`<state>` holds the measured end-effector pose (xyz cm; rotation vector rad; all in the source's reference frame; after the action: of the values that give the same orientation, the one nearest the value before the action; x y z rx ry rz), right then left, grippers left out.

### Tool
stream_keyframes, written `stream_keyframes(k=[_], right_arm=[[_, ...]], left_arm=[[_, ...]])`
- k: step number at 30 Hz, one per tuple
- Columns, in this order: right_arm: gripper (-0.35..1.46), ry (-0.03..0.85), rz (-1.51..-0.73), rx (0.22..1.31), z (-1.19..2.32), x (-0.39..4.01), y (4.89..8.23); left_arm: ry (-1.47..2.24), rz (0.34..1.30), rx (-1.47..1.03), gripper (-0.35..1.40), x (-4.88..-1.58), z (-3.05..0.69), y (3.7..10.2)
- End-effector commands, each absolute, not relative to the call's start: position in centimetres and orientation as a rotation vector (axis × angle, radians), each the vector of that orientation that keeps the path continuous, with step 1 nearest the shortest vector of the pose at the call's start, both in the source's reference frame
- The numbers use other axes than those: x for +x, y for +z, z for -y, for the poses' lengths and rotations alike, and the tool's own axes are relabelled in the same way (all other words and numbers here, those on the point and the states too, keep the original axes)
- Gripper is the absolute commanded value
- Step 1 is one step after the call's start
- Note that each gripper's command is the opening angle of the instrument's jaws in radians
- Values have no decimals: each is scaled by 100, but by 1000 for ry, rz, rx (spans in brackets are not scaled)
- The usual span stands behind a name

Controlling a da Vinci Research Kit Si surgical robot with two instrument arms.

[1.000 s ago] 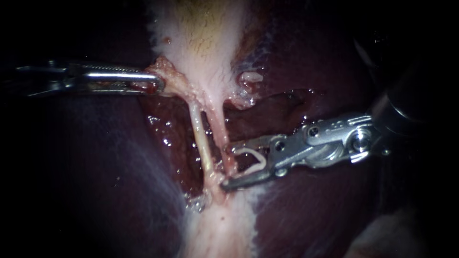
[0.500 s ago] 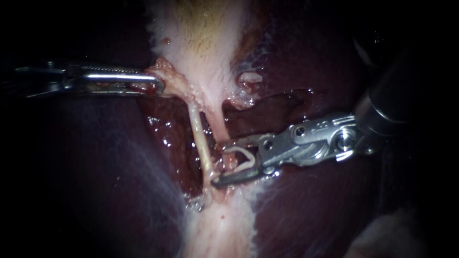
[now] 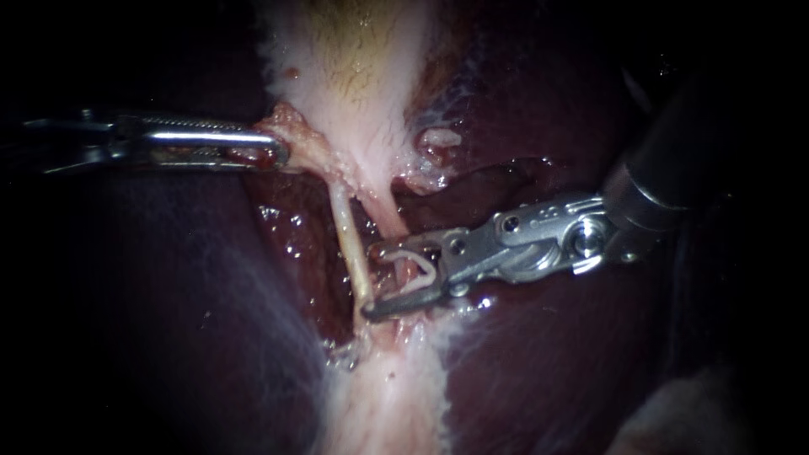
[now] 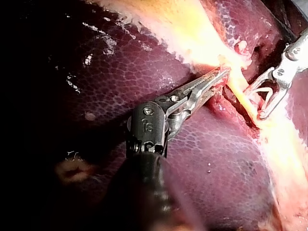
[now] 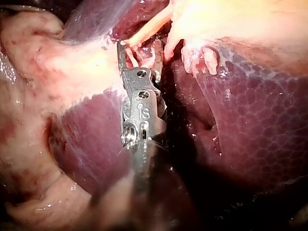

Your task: Clipping first clip left tube

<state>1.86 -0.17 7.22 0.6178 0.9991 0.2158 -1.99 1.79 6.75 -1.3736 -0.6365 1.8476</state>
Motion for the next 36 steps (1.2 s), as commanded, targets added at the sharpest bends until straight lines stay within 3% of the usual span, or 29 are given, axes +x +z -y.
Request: stream_keyframes(k=[1, 17, 36], right_arm=[[48, 226, -1017, 635, 19, 188, 723], [48, 213, -1144, 797, 40, 213, 717], [46, 149, -1199, 914, 73, 228, 675]], left_arm=[[1848, 637, -1373, -35, -198, -179, 675], [1847, 638, -1374, -35, -198, -180, 674], [1847, 637, -1373, -35, -196, -183, 677]])
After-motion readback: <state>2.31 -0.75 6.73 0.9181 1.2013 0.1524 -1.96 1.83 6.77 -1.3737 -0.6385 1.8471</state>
